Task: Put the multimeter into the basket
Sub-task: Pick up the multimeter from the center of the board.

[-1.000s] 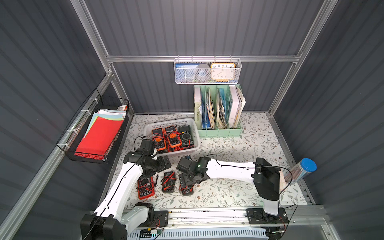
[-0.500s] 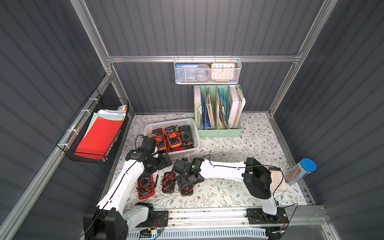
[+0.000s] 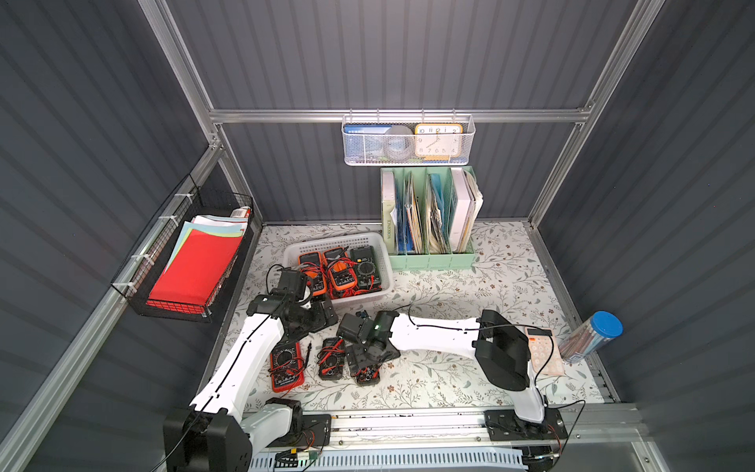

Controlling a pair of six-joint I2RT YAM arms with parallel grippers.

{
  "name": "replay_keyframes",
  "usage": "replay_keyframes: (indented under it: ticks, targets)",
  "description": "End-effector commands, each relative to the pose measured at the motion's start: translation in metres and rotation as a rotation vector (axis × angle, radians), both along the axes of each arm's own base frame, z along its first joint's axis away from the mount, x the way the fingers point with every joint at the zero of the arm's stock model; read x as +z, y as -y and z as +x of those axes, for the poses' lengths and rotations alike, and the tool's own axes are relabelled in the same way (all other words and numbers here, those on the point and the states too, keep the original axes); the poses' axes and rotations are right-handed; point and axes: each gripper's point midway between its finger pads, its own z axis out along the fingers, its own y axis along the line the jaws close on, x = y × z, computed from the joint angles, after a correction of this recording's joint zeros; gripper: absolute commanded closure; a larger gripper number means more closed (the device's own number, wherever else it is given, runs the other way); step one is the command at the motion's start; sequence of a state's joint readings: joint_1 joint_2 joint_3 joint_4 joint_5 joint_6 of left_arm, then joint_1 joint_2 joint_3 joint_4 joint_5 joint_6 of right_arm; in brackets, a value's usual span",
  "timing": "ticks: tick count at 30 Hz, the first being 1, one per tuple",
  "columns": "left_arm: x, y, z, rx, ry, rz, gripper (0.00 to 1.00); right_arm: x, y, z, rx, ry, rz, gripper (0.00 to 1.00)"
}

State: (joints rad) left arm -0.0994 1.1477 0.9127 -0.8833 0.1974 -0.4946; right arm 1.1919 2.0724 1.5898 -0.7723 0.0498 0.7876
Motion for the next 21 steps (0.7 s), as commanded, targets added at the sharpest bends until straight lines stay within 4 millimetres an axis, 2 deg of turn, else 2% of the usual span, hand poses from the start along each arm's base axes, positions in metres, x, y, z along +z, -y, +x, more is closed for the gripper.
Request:
replay_keyframes:
  ticks: [1,4,8,12,15,18,21]
  targets:
    - [-0.003,-0.001,0.001,0.02,-0.006,0.002,0.01,-0.023,0.006,0.0,0.007,-0.02,-0.064,0.01]
    - [-0.004,-0.001,0.001,0.019,-0.009,0.002,0.01,-0.012,0.0,0.003,0.013,-0.016,-0.046,0.01]
    - [-0.003,-0.001,0.001,0.02,-0.006,0.005,0.01,0.015,-0.005,0.005,0.011,0.014,0.015,0.01]
    - [-0.003,-0.001,0.003,0.017,-0.004,0.008,0.01,0.042,0.003,0.004,-0.013,0.054,0.042,0.01]
    - [-0.005,-0.001,0.004,0.012,-0.007,0.009,0.01,0.055,0.008,-0.001,-0.026,0.077,0.056,0.01]
    - [-0.005,-0.001,0.005,0.012,-0.004,0.009,0.01,0.055,0.011,-0.012,-0.041,0.064,0.047,0.01]
    - [-0.004,-0.001,0.007,0.016,0.002,0.011,0.01,0.045,0.013,-0.02,-0.059,0.051,0.021,0.01]
